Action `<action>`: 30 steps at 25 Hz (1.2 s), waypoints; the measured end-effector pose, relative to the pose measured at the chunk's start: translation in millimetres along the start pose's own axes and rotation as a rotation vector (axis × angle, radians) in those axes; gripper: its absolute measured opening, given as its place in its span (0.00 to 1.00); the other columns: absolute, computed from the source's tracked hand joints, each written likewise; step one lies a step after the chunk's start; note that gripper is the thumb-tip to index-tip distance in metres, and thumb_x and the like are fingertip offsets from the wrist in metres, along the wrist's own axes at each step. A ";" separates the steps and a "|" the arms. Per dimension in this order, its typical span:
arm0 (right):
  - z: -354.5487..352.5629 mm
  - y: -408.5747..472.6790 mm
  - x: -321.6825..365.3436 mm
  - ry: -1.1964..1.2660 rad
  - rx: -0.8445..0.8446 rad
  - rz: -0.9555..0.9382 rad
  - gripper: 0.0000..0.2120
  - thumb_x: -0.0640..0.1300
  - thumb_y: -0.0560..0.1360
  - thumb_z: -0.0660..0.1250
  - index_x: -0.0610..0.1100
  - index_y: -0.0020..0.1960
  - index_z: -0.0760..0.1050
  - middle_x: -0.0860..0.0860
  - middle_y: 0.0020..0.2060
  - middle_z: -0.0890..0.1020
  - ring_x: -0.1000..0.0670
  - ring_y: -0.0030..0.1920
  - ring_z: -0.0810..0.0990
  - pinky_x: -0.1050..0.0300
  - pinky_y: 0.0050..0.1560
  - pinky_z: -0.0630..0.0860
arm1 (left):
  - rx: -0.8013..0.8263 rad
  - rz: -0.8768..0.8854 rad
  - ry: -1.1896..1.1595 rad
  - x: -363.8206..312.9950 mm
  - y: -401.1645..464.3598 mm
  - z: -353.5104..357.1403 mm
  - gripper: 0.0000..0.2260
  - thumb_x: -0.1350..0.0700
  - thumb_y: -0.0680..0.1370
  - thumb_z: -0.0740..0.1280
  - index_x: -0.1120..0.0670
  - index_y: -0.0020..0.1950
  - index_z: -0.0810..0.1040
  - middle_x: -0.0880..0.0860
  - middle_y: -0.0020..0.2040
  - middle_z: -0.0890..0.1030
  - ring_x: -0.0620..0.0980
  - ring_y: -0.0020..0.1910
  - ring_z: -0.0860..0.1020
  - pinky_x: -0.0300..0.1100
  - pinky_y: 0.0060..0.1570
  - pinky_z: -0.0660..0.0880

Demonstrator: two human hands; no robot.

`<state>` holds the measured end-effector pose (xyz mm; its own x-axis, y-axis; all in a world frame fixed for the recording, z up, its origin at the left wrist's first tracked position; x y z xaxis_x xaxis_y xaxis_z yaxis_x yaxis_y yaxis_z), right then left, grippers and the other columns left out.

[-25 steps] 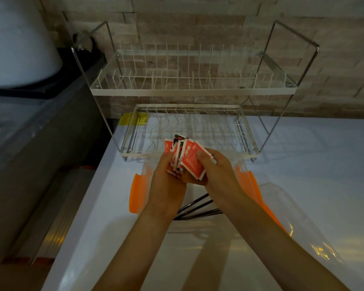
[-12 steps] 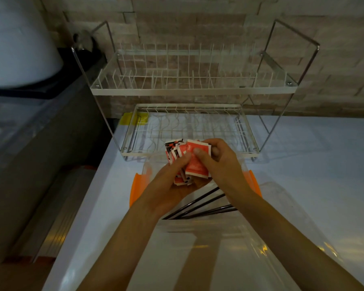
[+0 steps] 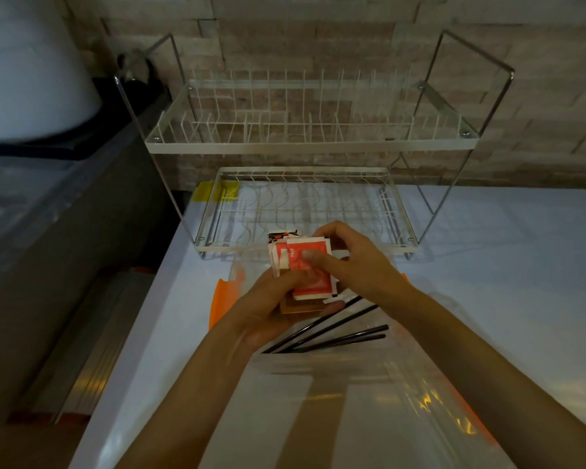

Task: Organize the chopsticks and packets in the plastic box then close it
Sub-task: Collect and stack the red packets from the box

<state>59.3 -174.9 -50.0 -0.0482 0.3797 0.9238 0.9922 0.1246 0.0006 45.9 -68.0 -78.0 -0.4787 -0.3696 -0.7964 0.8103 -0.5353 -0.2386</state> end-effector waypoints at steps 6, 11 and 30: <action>4.4 1.9 22.2 -0.076 0.235 -0.082 0.19 0.49 0.81 0.48 0.52 0.70 0.65 0.59 0.62 0.70 0.62 0.62 0.68 0.74 0.57 0.65 | 0.011 -0.091 0.140 5.6 1.0 -0.8 0.07 0.63 0.75 0.63 0.55 0.50 0.77 0.50 0.36 0.84 0.46 0.35 0.83 0.41 0.36 0.80; 11.8 -3.5 26.7 -0.205 0.321 -0.133 0.19 0.47 0.81 0.45 0.51 0.67 0.68 0.59 0.58 0.72 0.63 0.56 0.72 0.79 0.53 0.68 | 0.037 -0.091 0.101 4.9 1.7 0.5 0.08 0.61 0.67 0.67 0.56 0.45 0.77 0.51 0.33 0.83 0.46 0.33 0.82 0.40 0.34 0.80; 9.1 -10.8 21.4 -0.817 0.250 -0.455 0.44 0.64 0.65 0.62 0.42 0.73 0.57 0.45 0.66 0.73 0.47 0.66 0.71 0.57 0.70 0.51 | 0.063 -0.094 0.167 -3.9 -0.9 -0.1 0.10 0.55 0.68 0.66 0.52 0.49 0.79 0.51 0.39 0.85 0.48 0.40 0.83 0.46 0.46 0.80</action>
<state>46.5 -159.8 -33.8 -0.5805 0.7553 0.3041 0.8102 0.5730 0.1235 47.1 -66.0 -74.8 -0.4842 -0.1877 -0.8546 0.7396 -0.6096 -0.2852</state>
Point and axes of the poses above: each hand's wrist, its own y-axis towards the middle knuckle, its own z-axis out of the palm, x = y × z, the point moved 5 cm from there along y, towards the middle knuckle
